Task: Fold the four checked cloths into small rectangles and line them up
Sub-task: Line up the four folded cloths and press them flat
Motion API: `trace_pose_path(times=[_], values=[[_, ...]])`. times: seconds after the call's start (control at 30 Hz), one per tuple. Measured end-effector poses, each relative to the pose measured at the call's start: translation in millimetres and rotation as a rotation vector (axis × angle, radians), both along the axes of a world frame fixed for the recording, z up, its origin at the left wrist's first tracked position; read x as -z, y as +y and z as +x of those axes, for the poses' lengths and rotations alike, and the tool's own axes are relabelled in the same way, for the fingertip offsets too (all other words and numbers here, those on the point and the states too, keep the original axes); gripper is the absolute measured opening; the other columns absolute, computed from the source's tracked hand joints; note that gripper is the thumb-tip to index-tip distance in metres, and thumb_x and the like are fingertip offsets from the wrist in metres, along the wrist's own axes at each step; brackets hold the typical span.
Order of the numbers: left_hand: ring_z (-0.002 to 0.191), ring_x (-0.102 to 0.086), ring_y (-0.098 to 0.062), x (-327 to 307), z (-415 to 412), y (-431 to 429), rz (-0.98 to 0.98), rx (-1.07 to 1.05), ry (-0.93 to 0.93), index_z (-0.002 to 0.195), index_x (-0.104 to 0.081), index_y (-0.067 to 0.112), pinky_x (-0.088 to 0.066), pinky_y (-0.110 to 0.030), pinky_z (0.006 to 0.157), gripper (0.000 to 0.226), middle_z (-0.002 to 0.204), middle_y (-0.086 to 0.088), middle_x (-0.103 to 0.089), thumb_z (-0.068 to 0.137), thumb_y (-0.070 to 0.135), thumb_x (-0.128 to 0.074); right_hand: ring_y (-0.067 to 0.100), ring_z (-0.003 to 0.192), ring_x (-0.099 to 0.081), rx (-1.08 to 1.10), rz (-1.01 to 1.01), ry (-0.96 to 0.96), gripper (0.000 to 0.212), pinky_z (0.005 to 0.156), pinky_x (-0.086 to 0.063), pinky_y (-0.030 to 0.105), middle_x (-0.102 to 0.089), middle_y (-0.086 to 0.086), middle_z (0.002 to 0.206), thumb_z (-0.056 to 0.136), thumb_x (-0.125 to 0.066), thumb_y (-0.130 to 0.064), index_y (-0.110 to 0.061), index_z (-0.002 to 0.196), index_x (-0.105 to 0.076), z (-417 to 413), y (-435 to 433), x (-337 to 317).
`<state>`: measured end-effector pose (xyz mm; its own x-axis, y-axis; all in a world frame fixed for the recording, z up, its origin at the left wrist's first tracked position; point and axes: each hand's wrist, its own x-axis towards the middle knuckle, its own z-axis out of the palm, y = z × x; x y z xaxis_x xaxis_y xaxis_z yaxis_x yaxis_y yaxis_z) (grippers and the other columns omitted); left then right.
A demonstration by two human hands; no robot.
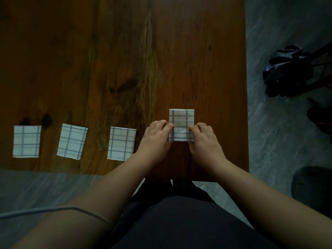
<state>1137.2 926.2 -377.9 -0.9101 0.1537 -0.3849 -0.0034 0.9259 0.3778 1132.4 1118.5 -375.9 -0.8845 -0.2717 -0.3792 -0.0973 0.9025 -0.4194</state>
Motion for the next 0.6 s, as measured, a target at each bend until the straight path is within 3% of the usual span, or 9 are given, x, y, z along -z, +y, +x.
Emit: trace_pose_path(times=[0.3,0.5,0.6], values=[[0.144,-0.025,-0.017,-25.1,18.4,-25.9,0.034,-0.15,-0.01,0.147,-0.035,0.033,-0.027,-0.04,0.119,0.06,0.152,0.005,-0.035,0.094,0.028,-0.063,0.017,0.13,-0.037,-0.006,-0.063,0.018,0.052,0.113,-0.039,0.038,-0.042,-0.001,0.139,0.093,-0.063,-0.032,-0.025,0.139,-0.041,15.2,-28.2,-23.7],[0.129,-0.044,-0.013,-39.7,48.9,-112.2,0.018,-0.102,0.041,0.139,-0.048,0.029,-0.042,-0.031,0.106,0.045,0.14,0.007,-0.05,0.095,0.024,-0.058,0.016,0.134,-0.038,-0.142,-0.055,0.015,0.051,0.114,-0.031,0.034,-0.046,-0.005,0.142,0.095,-0.057,-0.035,-0.029,0.143,-0.04,39.2,-107.9,-29.3],[0.127,-0.044,-0.014,-35.9,64.6,-155.9,-0.01,-0.087,0.052,0.137,-0.049,0.029,-0.043,-0.032,0.105,0.046,0.139,0.005,-0.048,0.093,0.027,-0.061,0.017,0.135,-0.038,-0.166,-0.028,0.008,0.051,0.112,-0.034,0.035,-0.044,-0.005,0.146,0.096,-0.055,-0.037,-0.029,0.145,-0.04,57.1,-151.3,-28.1]])
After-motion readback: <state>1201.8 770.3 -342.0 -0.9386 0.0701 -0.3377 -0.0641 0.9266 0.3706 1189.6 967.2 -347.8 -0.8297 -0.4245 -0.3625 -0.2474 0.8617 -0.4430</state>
